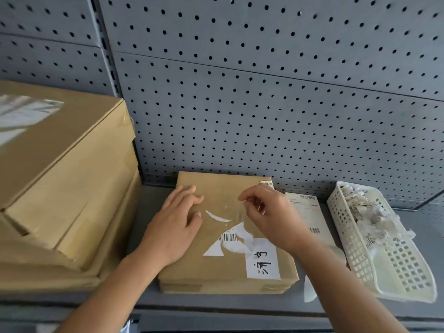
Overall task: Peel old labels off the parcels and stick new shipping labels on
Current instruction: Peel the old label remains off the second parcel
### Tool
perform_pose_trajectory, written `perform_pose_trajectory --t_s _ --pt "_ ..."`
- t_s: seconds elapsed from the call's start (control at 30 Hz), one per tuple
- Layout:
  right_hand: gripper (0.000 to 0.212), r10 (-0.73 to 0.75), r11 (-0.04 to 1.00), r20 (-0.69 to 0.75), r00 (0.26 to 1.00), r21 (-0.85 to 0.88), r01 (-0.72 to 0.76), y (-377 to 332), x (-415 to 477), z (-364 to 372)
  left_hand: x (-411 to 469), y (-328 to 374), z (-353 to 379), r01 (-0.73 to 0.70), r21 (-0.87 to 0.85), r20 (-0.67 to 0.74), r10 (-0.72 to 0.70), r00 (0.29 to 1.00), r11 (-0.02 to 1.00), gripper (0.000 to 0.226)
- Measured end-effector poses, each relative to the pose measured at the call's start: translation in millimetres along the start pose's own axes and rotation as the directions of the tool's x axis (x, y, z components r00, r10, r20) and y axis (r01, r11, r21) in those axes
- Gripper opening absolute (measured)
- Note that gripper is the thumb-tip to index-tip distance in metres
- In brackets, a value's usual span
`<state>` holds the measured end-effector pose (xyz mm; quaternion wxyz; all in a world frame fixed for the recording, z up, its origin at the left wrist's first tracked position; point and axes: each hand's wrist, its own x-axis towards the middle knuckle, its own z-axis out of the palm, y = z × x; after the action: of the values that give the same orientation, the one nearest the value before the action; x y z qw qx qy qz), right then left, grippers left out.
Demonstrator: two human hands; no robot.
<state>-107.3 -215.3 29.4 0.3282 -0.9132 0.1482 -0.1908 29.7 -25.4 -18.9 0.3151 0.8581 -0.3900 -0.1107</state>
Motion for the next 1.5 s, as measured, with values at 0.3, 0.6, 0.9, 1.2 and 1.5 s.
perform_pose_trajectory --t_s 0.3,0.6,0.9,1.2,1.5 --pt "0.03 -0.056 0.998 0.148 0.987 0.003 0.057 -8 13 41 -1 0 -1 0.004 -0.002 0.007 -0.004 1.0 1.0 0.037" --pt "0.026 -0.118 0.993 0.159 0.98 0.012 0.117 -5 25 53 0 -2 1 -0.002 0.008 -0.007 0.002 1.0 1.0 0.035" --pt "0.026 -0.244 0.968 0.138 0.96 -0.019 0.249 3 26 60 2 -6 3 -0.011 0.001 -0.016 0.011 1.0 1.0 0.035" --pt "0.025 -0.242 0.97 0.123 0.962 0.003 0.244 7 27 65 1 -6 4 -0.008 0.008 -0.027 0.009 1.0 1.0 0.034" --pt "0.025 -0.289 0.957 0.123 0.949 0.011 0.29 6 27 64 1 -4 4 0.002 0.009 -0.029 -0.002 1.0 1.0 0.029"
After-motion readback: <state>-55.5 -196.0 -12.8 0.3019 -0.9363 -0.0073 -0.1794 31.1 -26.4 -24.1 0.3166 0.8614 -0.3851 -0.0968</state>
